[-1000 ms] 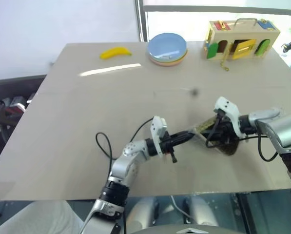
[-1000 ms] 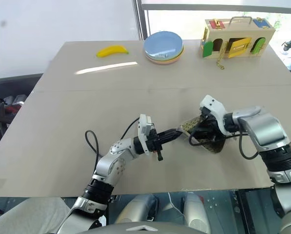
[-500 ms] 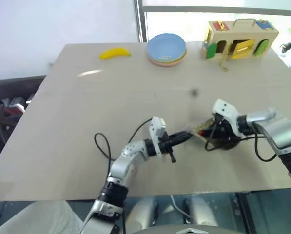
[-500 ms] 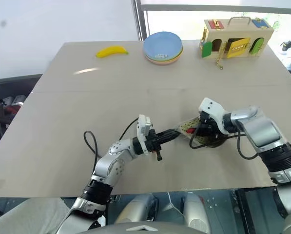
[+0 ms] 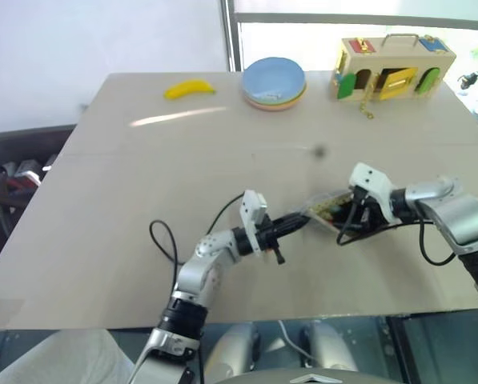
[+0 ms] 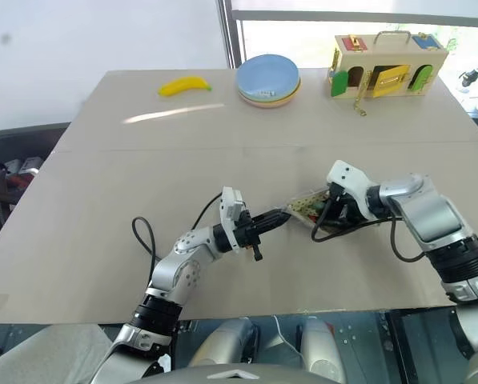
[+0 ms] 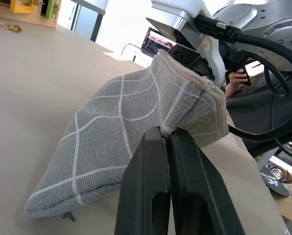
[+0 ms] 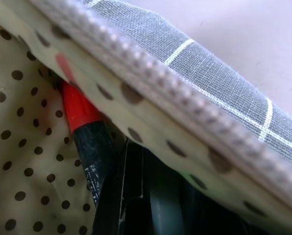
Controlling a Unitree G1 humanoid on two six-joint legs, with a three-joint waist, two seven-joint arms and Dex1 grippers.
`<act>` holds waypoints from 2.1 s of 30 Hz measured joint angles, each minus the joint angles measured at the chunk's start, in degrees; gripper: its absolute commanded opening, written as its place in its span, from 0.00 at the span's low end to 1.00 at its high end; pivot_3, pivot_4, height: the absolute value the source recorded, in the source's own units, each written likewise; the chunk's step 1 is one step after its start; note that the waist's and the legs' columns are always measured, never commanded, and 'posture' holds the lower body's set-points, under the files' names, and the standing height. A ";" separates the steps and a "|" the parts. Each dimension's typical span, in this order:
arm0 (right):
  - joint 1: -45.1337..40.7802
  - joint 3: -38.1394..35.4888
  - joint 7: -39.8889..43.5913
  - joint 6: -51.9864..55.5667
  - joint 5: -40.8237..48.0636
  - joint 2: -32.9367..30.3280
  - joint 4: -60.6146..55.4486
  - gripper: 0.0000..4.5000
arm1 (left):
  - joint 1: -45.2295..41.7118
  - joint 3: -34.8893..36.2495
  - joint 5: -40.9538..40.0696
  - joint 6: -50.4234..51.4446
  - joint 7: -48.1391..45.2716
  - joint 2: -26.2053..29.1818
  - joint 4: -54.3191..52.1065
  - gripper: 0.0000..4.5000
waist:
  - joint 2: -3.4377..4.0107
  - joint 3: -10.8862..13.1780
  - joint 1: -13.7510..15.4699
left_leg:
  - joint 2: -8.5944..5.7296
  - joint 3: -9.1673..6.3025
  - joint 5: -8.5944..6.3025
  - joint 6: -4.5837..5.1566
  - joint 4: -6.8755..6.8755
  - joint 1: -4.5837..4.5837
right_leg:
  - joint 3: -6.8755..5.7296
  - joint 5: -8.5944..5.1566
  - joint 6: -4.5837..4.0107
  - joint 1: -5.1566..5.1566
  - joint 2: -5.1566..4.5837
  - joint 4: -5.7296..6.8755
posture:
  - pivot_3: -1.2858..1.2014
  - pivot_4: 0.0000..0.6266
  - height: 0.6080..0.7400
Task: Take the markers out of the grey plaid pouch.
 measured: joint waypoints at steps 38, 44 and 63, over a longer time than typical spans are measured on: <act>2.03 -5.74 -12.75 4.81 -0.96 10.97 -14.68 0.07 | -2.00 0.25 6.74 -13.01 6.48 -2.27 -2.53 0.00 | 0.02 0.08 0.10 | -0.02 -0.06 0.01 -0.01 0.02 -0.43 | -0.05 0.00 0.00 -0.36 0.01 -0.01 | 0.52 0.24 1.00; 0.75 -19.56 -19.14 23.31 7.43 18.38 -15.73 0.07 | -1.96 0.00 10.36 -16.30 9.21 -2.20 -2.50 0.00 | 0.02 0.08 0.11 | -0.04 -0.08 0.01 -0.01 0.01 -0.44 | -0.05 0.00 0.00 -0.36 0.00 -0.02 | 0.52 0.24 1.00; 5.56 -14.24 -17.14 7.21 3.84 -3.08 -23.60 0.07 | -2.15 1.30 8.78 -13.53 12.80 -3.44 -0.30 0.00 | 0.06 0.07 -0.09 | -0.03 0.03 0.01 0.00 0.01 -0.40 | -0.06 0.00 0.01 -0.37 0.02 0.02 | 0.52 0.24 1.00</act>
